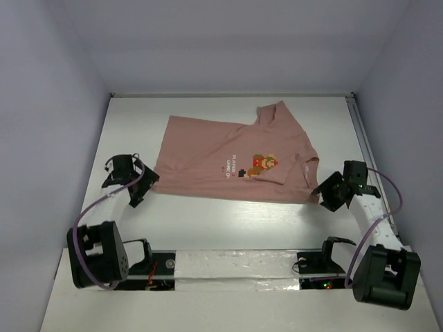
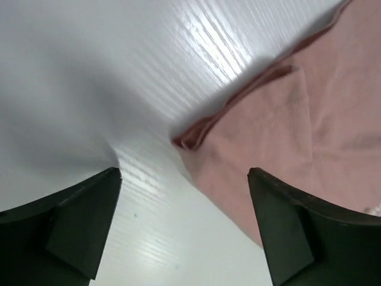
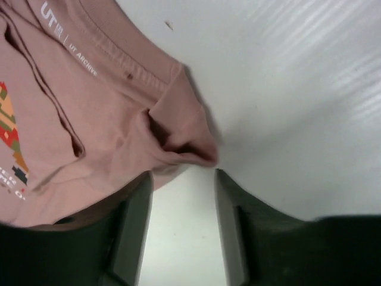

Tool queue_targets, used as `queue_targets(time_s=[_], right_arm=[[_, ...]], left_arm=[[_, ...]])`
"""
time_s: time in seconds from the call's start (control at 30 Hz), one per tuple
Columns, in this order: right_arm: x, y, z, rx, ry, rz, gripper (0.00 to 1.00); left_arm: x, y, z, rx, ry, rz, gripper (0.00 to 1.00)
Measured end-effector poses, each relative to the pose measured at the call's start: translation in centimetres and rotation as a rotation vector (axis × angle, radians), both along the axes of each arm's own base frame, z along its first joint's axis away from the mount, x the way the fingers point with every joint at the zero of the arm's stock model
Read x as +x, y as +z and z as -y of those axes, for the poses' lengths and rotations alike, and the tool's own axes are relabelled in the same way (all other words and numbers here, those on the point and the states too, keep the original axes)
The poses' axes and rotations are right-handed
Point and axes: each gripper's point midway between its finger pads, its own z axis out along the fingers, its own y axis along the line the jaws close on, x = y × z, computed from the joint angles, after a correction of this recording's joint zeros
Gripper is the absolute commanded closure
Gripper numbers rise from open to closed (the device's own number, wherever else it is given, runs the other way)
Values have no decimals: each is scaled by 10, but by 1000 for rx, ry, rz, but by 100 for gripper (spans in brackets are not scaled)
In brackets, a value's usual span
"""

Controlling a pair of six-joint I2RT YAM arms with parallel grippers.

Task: Fold and stack the t-shirts
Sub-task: Fold the tshirt

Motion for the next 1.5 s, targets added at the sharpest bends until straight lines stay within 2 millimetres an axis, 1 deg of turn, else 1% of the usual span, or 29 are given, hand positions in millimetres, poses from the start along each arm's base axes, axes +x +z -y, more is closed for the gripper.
queue_targets(time_s=[0.07,0.1,0.17,0.2,0.23,0.27,0.3,0.33,0.37,0.4,0.47,0.57,0.63,0.67,0.77,0.8,0.83,0.9,1.0,1.17,1.27,1.37,1.47,1.5], right_arm=[[-5,7,-1,1,-4,1,35],[-6,12,-1,0,-2,1,30],[-2,26,1,-19,13,22,30],[2,38,3,-36,32,38,36],[8,50,5,-53,52,67,48],[18,65,5,-65,83,112,83],[27,77,3,-66,109,151,95],[35,86,0,-62,133,187,100],[42,90,-6,-45,163,217,100],[48,90,-16,-26,202,231,100],[53,82,-39,12,282,214,100],[56,60,-85,50,431,157,100],[56,47,-107,72,484,127,100],[56,42,-112,79,488,124,100],[56,29,-114,97,464,130,80],[56,23,-115,106,457,123,69],[57,18,-115,112,448,119,63],[59,8,-115,119,434,104,55],[61,0,-112,108,411,90,55],[69,-7,-106,75,371,86,57],[70,-15,-104,69,355,68,58],[70,-21,-104,72,352,50,64],[71,-24,-107,84,358,48,68],[72,-24,-108,89,362,51,71]], left_arm=[[-6,10,4,-19,7,22,8],[-8,16,5,-25,7,34,9],[-10,24,6,-25,2,50,14],[-11,29,7,-23,-4,51,16],[-10,34,8,-18,-13,59,23],[-7,39,9,-10,-21,72,30],[-3,46,12,-4,-38,89,39],[2,53,16,-1,-58,109,63],[8,60,22,-4,-80,136,72],[13,66,30,-6,-109,162,80],[21,74,47,-14,-175,210,84],[29,75,75,-35,-266,241,85],[33,69,83,-48,-293,233,86],[36,64,84,-49,-294,225,86],[44,45,85,-49,-292,187,87],[45,39,84,-48,-292,175,87],[46,32,84,-45,-291,163,86],[46,23,83,-38,-290,141,85],[50,11,78,-24,-284,119,82],[55,-10,63,2,-245,69,77],[65,-8,55,9,-220,92,75],[71,-7,48,9,-195,111,73],[72,-6,42,12,-177,115,72],[72,-7,41,11,-174,116,72]])
